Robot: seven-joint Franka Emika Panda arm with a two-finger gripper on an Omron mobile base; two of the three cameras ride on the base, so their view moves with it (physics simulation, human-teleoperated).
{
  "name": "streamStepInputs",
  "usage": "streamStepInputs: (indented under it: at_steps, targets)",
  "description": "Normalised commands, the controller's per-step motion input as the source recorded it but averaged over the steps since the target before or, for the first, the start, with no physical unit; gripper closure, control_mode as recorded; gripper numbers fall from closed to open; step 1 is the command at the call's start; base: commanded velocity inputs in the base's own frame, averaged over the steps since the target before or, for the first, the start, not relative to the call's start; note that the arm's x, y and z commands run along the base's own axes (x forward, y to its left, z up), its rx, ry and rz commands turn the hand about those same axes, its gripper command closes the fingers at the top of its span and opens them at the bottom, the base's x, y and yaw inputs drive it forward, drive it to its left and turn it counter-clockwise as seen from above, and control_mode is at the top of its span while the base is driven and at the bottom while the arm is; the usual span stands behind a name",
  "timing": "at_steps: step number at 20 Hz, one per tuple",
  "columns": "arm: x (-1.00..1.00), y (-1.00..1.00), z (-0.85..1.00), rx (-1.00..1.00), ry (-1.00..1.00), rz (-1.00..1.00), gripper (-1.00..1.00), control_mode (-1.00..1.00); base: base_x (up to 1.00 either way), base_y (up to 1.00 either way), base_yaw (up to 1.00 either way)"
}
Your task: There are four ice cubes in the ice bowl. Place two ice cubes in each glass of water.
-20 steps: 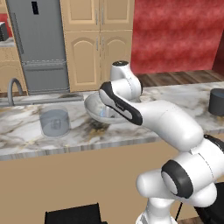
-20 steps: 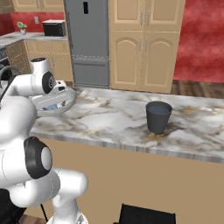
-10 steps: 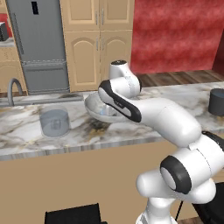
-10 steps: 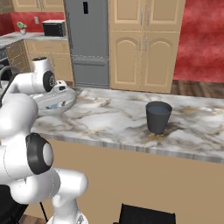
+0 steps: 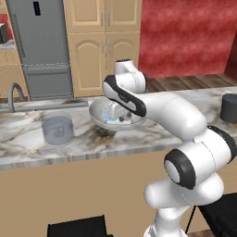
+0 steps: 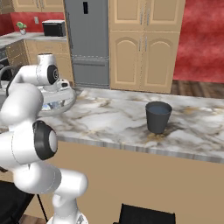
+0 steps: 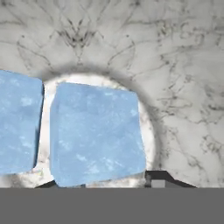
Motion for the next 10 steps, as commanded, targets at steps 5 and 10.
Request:
streamStepInputs:
  at_steps: [5, 10]
  targets:
    - [-0.37, 0.05, -0.01, 0.03, -0.06, 0.00, 1.00, -1.00, 0.00, 0.00, 0.00]
    - [-0.49, 0.07, 0.11, 0.10, -0.24, 0.00, 1.00, -1.00, 0.00, 0.00, 0.00]
